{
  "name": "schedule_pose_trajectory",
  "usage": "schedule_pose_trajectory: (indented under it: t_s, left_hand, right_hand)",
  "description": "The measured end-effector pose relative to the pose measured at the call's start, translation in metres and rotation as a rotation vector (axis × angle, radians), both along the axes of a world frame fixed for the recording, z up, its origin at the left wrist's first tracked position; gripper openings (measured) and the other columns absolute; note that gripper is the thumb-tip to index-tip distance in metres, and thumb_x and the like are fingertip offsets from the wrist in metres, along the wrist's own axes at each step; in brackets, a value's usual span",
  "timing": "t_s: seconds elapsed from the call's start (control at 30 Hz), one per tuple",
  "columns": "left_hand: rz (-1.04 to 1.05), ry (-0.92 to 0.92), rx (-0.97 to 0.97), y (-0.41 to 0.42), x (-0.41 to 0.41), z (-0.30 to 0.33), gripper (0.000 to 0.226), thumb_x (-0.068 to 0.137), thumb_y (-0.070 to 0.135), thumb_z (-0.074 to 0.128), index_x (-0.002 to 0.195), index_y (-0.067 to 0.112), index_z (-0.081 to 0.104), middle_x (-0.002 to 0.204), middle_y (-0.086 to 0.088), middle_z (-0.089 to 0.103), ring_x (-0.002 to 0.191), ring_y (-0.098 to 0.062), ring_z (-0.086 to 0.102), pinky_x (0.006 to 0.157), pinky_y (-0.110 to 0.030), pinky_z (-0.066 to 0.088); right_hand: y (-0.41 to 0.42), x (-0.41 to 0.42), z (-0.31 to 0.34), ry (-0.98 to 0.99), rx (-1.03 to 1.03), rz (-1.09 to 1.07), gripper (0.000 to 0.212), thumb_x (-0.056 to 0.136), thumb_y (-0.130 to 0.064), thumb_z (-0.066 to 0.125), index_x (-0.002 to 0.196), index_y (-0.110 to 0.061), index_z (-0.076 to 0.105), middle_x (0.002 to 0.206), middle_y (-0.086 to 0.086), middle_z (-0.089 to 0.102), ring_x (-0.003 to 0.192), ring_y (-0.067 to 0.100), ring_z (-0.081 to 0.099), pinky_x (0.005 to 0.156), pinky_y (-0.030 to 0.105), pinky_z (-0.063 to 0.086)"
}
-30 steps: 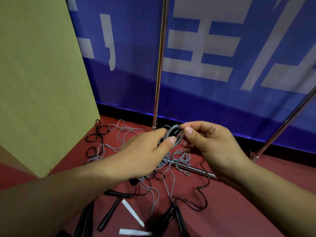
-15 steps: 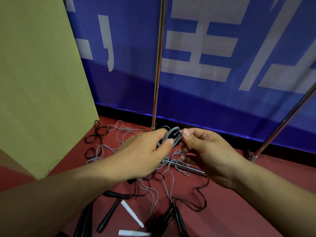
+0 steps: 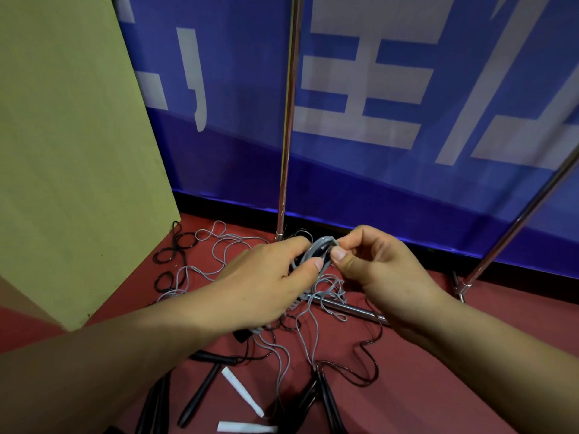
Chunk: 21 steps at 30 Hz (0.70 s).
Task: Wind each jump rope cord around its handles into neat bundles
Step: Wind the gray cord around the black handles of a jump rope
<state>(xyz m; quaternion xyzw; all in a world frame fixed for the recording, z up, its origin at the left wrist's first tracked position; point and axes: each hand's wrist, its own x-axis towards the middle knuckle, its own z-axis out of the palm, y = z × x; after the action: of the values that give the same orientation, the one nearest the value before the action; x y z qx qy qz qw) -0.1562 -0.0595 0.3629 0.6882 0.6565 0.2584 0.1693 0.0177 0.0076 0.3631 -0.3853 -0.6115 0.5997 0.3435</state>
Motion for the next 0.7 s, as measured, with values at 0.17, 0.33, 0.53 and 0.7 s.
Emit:
schedule_pose_trajectory:
  t_s: [0.17, 0.33, 0.53, 0.7]
  left_hand:
    - [-0.027, -0.037, -0.033, -0.0023, 0.0019, 0.0011, 0.045, 0.091, 0.065, 0.042, 0.09, 0.022, 0.052, 0.075, -0.005, 0.061, 0.069, -0.022, 0.058, 0.068, -0.05, 0.049]
    - [-0.013, -0.095, -0.036, -0.0003, 0.0031, -0.0004, 0.06, 0.078, 0.076, 0.037, 0.091, 0.02, 0.054, 0.077, -0.006, 0.062, 0.071, -0.023, 0.059, 0.07, -0.05, 0.05]
    - [-0.03, -0.258, -0.071, 0.002, 0.0046, -0.0027, 0.027, 0.093, 0.053, 0.056, 0.077, 0.032, 0.056, 0.061, 0.005, 0.052, 0.054, -0.012, 0.045, 0.056, -0.032, 0.041]
    - [-0.017, -0.282, -0.129, 0.002, 0.0038, -0.0047, 0.033, 0.097, 0.049, 0.053, 0.078, 0.022, 0.056, 0.058, 0.013, 0.042, 0.053, -0.006, 0.038, 0.056, -0.027, 0.035]
  right_hand:
    - [-0.0005, 0.0011, -0.001, -0.122, 0.192, -0.068, 0.018, 0.091, -0.015, 0.068, 0.076, -0.012, 0.059, 0.064, 0.002, 0.056, 0.06, 0.018, 0.046, 0.061, 0.036, 0.04]
    - [-0.0015, 0.0031, -0.0019, -0.394, 0.6, -0.135, 0.023, 0.092, -0.027, 0.065, 0.072, -0.024, 0.052, 0.053, -0.019, 0.052, 0.053, 0.003, 0.047, 0.052, 0.016, 0.035]
    - [0.0031, 0.0041, -0.0032, -0.571, 0.853, -0.086, 0.021, 0.095, -0.037, 0.053, 0.08, -0.024, 0.045, 0.07, -0.011, 0.047, 0.065, 0.009, 0.047, 0.057, 0.027, 0.031]
    - [0.0034, 0.0004, -0.0057, -0.58, 0.778, -0.078, 0.023, 0.095, -0.041, 0.054, 0.079, -0.026, 0.046, 0.066, -0.01, 0.048, 0.063, 0.006, 0.048, 0.056, 0.024, 0.031]
